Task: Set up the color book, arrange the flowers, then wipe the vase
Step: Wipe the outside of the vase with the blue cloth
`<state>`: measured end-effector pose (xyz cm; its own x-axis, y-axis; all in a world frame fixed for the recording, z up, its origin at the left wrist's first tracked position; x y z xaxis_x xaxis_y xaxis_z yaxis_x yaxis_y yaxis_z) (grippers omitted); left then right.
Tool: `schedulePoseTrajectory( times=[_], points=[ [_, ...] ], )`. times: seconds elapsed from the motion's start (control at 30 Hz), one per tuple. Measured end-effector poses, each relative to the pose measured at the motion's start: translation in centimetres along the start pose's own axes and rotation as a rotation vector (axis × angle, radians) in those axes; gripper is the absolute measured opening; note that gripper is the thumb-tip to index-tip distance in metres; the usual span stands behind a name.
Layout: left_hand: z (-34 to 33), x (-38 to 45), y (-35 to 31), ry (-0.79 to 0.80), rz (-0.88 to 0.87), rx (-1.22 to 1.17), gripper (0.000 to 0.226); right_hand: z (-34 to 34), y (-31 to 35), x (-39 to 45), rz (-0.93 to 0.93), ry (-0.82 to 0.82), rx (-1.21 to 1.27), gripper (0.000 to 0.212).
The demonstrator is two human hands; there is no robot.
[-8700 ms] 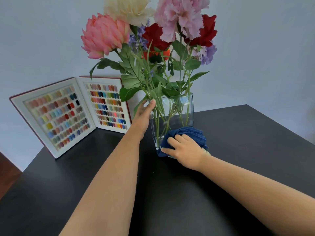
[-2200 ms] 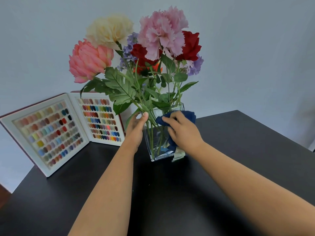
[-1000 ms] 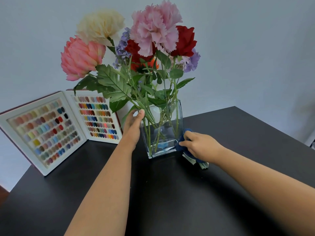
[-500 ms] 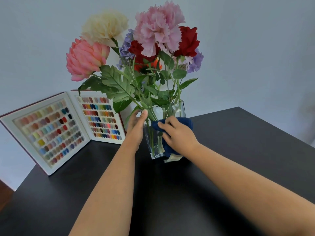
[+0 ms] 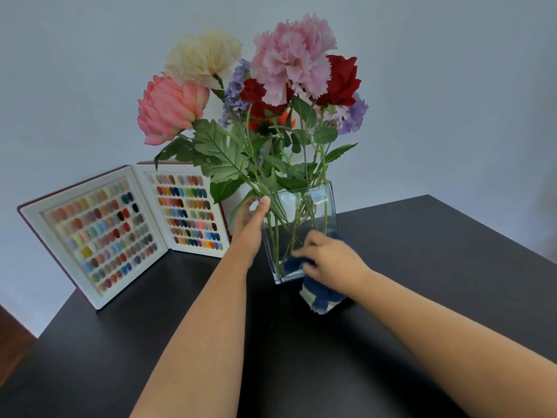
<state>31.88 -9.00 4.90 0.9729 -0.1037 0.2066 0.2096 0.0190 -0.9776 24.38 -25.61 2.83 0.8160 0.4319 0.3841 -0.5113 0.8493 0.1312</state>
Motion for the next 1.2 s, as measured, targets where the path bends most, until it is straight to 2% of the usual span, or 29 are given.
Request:
schedulePoseTrajectory(
  times=[0.1, 0.2, 0.27, 0.37, 0.53, 0.6, 0.77, 0.93, 1.03, 1.1, 1.2],
  points=[
    [0.0, 0.1, 0.2, 0.002, 0.007, -0.02, 0.076, 3.2, -0.3, 1.4, -0.191, -0.391, 0.25, 0.032],
    [0.0, 0.3, 0.5, 0.013, -0.005, -0.037, 0.052, 4.6, 0.4, 3.4, -0.284, -0.51, 0.304, 0.03],
    [0.0, 0.5, 0.7, 0.02, -0.019, -0.076, 0.051, 4.5, 1.4, 4.4, -0.27, -0.499, 0.29, 0.031],
    [0.0, 0.6, 0.8, 0.034, -0.025, -0.094, 0.056, 3.2, 3.2, 4.4, -0.146, -0.452, 0.194, 0.03],
    [-0.1, 0.6, 0.7, 0.043, 0.011, -0.083, 0.043, 2.4, 3.6, 3.9, -0.015, -0.416, 0.088, 0.034],
    [-0.1, 0.4, 0.4, 0.033, 0.018, -0.067, 0.045, 2.1, 3.5, 3.6, 0.036, -0.375, 0.008, 0.035],
    [-0.1, -0.3, 0.1, 0.016, 0.014, -0.037, 0.082, -0.3, 3.1, 1.8, 0.178, -0.139, -0.156, 0.046],
    [0.0, -0.5, 0.0, 0.004, 0.038, -0.015, 0.073, -2.2, 2.4, -0.7, 0.237, 0.167, -0.286, 0.053],
    [0.2, -0.5, 0.0, 0.003, 0.052, -0.005, 0.084, -2.0, 1.1, -1.0, 0.225, 0.248, -0.296, 0.052],
    [0.2, -0.5, -0.1, 0.006, 0.054, -0.007, 0.083, -0.8, 0.0, -1.1, 0.186, 0.219, -0.275, 0.046],
    [0.2, -0.4, 0.0, 0.007, 0.053, -0.017, 0.083, 2.5, -1.9, -0.9, 0.067, -0.035, -0.132, 0.034]
  ],
)
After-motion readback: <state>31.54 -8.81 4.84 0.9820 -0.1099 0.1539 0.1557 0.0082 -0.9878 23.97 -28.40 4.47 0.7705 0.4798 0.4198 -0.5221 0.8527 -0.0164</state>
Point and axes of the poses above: each hand's wrist, its own x-axis towards the middle knuckle, its own z-axis out of the back of the hand, y = z × x, the point moved 2 cm from there along x, towards the middle knuckle, and after that the axes turned 5 degrees about y, right-handed, at the moved point
